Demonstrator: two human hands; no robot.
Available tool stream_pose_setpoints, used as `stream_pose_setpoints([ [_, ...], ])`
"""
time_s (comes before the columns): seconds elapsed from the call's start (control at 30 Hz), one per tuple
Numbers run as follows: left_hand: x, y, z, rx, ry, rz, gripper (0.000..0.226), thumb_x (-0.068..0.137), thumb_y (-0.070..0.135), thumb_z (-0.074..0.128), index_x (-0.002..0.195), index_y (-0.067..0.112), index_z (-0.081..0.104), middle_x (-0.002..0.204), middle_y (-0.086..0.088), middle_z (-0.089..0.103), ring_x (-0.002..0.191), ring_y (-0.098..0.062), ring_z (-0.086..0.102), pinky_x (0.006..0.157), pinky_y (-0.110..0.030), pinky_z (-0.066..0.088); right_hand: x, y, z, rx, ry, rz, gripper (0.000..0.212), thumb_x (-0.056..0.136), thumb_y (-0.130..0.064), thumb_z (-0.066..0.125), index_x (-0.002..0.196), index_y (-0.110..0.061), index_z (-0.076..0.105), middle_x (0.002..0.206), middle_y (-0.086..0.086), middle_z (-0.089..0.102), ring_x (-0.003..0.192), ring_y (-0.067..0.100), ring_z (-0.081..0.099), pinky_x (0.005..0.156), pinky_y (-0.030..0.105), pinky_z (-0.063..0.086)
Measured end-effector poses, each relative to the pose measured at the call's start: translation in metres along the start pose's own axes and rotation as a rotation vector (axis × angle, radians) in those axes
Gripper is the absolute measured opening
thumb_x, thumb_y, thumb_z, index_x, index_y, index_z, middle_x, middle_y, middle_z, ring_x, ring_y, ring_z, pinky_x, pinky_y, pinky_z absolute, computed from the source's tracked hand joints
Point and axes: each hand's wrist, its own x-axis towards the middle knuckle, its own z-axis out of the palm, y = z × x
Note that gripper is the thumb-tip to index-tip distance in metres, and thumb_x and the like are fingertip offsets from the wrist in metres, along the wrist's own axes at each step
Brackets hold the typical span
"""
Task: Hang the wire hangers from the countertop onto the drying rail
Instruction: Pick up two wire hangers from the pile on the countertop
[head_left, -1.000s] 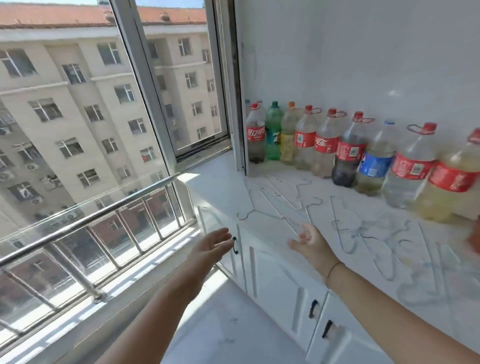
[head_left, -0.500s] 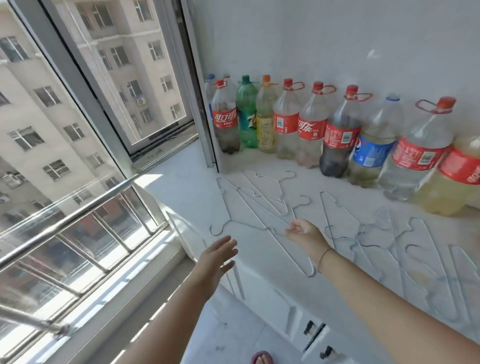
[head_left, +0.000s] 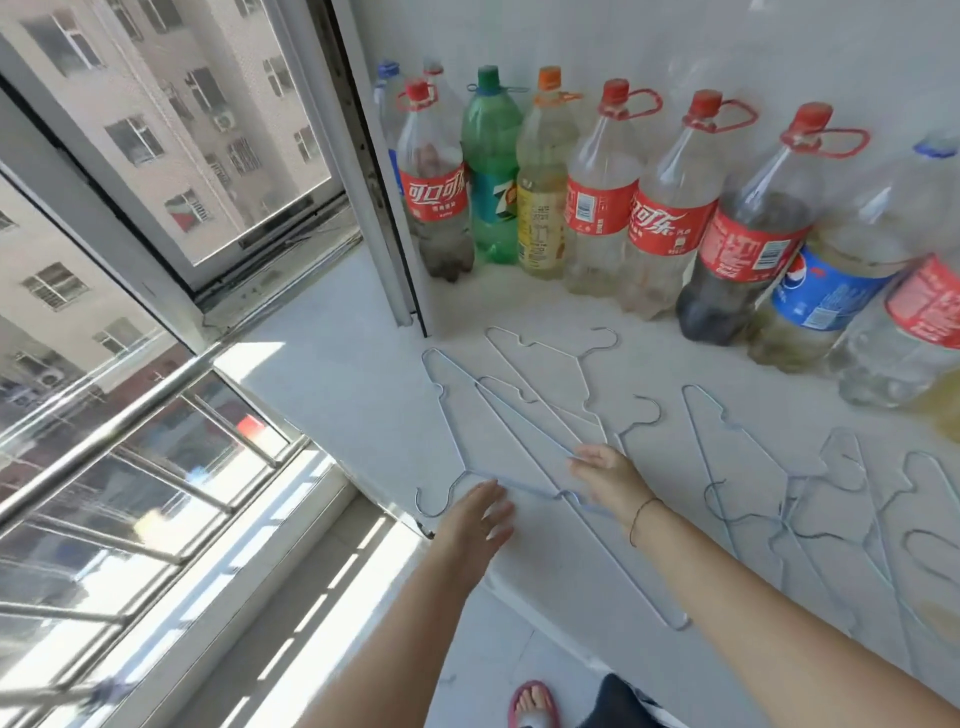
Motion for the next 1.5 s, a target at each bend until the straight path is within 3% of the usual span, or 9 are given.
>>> stream_pose_setpoints([
  [0.27,0.019,0.013,0.015,-0.115,0.026,-0.088,0.009,0.089,0.020,0.061,0.082,0.014,0.060,0.074,0.000,0.056,0.073,-0.016,0.055,0.071,-0.028,0.041,0.023,-0.003,-0.013,0.111,-0.035,0.089,0.019,0.090,-0.010,0.054,0.109,-0.010,0.054,0.085,0.003,0.056,0.072,0.013,0.055,0.057,0.019,0.044],
  [0.5,0.022,0.027,0.029,-0.045,-0.070,0.014,0.024,0.094,0.022,0.053,0.115,0.014,0.060,0.113,-0.002,0.068,0.107,-0.019,0.062,0.093,-0.036,0.046,0.075,-0.048,-0.038,0.138,0.162,-0.009,0.004,0.086,-0.010,0.057,0.086,-0.011,0.062,0.065,0.001,0.050,0.059,0.013,0.044,0.055,0.020,0.039],
  [0.67,0.021,0.035,0.033,0.008,-0.102,0.070,0.028,0.092,0.022,0.057,0.118,0.012,0.059,0.118,-0.003,0.068,0.109,-0.020,0.063,0.092,-0.037,0.048,0.098,-0.062,-0.031,0.172,0.039,0.102,0.039,0.090,-0.014,0.050,0.111,0.020,0.050,0.090,0.043,0.049,0.091,0.042,0.062,0.080,0.035,0.053],
  [0.73,0.019,0.037,0.036,0.041,-0.096,0.086,0.025,0.089,0.019,0.060,0.113,0.014,0.061,0.117,-0.004,0.068,0.110,-0.021,0.063,0.092,-0.037,0.048,0.104,-0.063,-0.028,0.197,0.029,0.139,0.035,0.091,-0.013,0.050,0.100,0.021,0.048,0.070,0.016,0.042,0.064,0.016,0.050,0.054,0.019,0.037],
  [0.8,0.018,0.038,0.038,0.063,-0.094,0.097,0.025,0.088,0.018,0.061,0.112,0.014,0.060,0.117,-0.004,0.068,0.110,-0.021,0.063,0.091,-0.037,0.049,0.105,-0.065,-0.025,0.228,-0.020,0.190,0.025,0.093,-0.020,0.049,0.089,0.005,0.053,0.072,0.004,0.041,0.061,0.012,0.047,0.054,0.021,0.031],
  [0.9,0.016,0.039,0.040,0.085,-0.098,0.118,0.036,0.089,0.017,0.061,0.123,0.012,0.053,0.117,-0.003,0.068,0.110,-0.021,0.063,0.092,-0.037,0.049,0.109,-0.064,-0.022,0.292,-0.061,0.253,0.014,0.093,-0.029,0.050,0.092,-0.015,0.051,0.088,0.003,0.048,0.070,0.016,0.057,0.060,0.022,0.038],
  [1.13,0.013,0.041,0.039,0.107,-0.114,0.117,0.051,0.087,0.020,0.062,0.134,0.010,0.047,0.116,-0.002,0.069,0.112,-0.022,0.062,0.097,-0.040,0.047,0.116,-0.072,-0.008,0.301,-0.028,0.296,0.018,0.091,-0.020,0.052,0.075,-0.013,0.050,0.070,0.005,0.050,0.037,0.007,0.054,0.040,0.015,0.033],
  [1.3,0.012,0.040,0.038,0.099,-0.096,0.104,0.052,0.085,0.019,0.065,0.134,0.009,0.048,0.114,-0.003,0.070,0.111,-0.022,0.063,0.094,-0.039,0.049,0.118,-0.069,-0.001,0.359,-0.154,0.405,0.018,0.094,-0.027,0.047,0.084,-0.012,0.048,0.078,0.006,0.059,0.060,0.010,0.049,0.050,0.018,0.028],
  [1.5,0.012,0.036,0.035,0.116,-0.065,0.090,0.046,0.083,0.019,0.068,0.126,0.011,0.053,0.114,-0.003,0.070,0.110,-0.022,0.063,0.091,-0.037,0.050,0.117,-0.068,0.018,0.153,-0.133,0.371,0.031,0.091,-0.026,0.055,0.066,-0.008,0.055,0.066,0.002,0.056,0.038,0.003,0.042,0.031,0.011,0.025],
])
